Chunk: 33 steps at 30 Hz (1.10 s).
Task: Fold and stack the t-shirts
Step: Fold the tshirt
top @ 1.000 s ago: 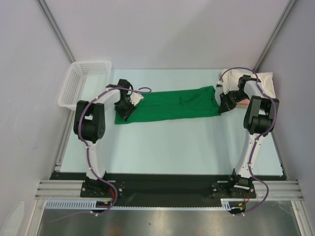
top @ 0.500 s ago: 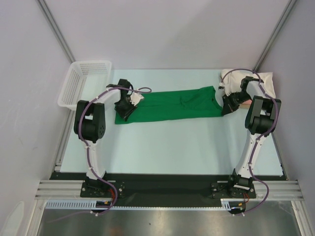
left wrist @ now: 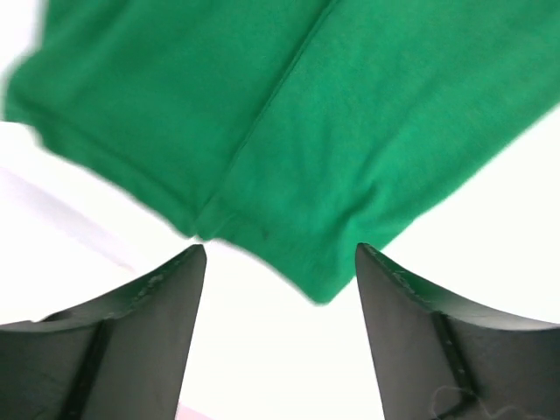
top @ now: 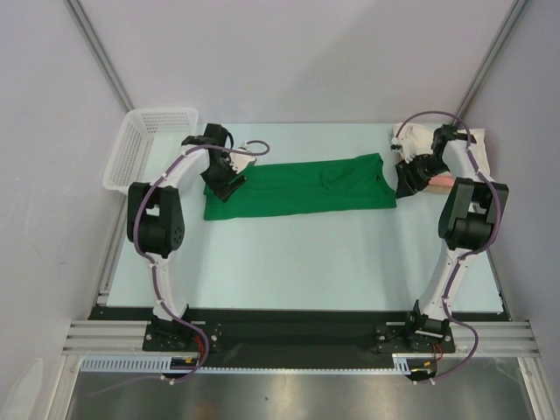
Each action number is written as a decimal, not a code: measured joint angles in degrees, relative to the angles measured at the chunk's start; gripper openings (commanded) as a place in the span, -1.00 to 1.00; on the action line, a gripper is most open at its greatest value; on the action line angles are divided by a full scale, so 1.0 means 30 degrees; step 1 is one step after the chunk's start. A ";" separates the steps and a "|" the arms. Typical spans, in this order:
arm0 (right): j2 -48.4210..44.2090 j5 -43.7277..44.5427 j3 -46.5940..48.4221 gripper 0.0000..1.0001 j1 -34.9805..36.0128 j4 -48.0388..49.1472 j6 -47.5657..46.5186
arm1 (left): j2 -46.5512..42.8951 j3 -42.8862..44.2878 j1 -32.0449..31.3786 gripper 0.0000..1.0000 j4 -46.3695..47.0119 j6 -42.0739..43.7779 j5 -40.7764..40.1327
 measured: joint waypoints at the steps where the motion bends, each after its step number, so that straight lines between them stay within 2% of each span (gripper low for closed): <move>1: -0.0437 0.0000 0.0000 -0.23 0.0131 0.0160 0.0153 | -0.0248 0.0182 0.0000 0.39 -0.0262 0.0357 0.0109; 2: -0.0816 0.0007 0.0000 -0.23 0.0284 0.0284 0.0299 | -0.0452 0.0240 0.0000 0.31 -0.0401 0.0750 0.0160; 4: -0.1392 0.0036 0.0029 -0.21 0.0729 0.0495 0.0576 | -0.0969 0.0087 0.0000 0.28 -0.0860 0.1887 0.0204; 9: -0.2251 0.0554 -0.0153 -0.15 0.2076 0.1428 0.1268 | -0.2929 -0.3563 0.0182 0.26 -0.0940 0.5479 -0.0313; 13: -0.3271 0.0933 -0.0481 -0.14 0.2849 0.2637 0.2047 | -0.2980 -0.4284 0.0685 0.22 -0.1435 0.7125 -0.0663; 19: -0.3847 0.1530 -0.0481 -0.14 0.3453 0.3410 0.2572 | -0.2280 -0.3308 0.1341 0.21 -0.1399 0.7847 -0.0663; 33: -0.3847 0.2688 -0.0634 -0.14 0.4583 0.3701 0.2601 | -0.1523 -0.3067 0.0852 0.17 -0.1180 0.8306 -0.0546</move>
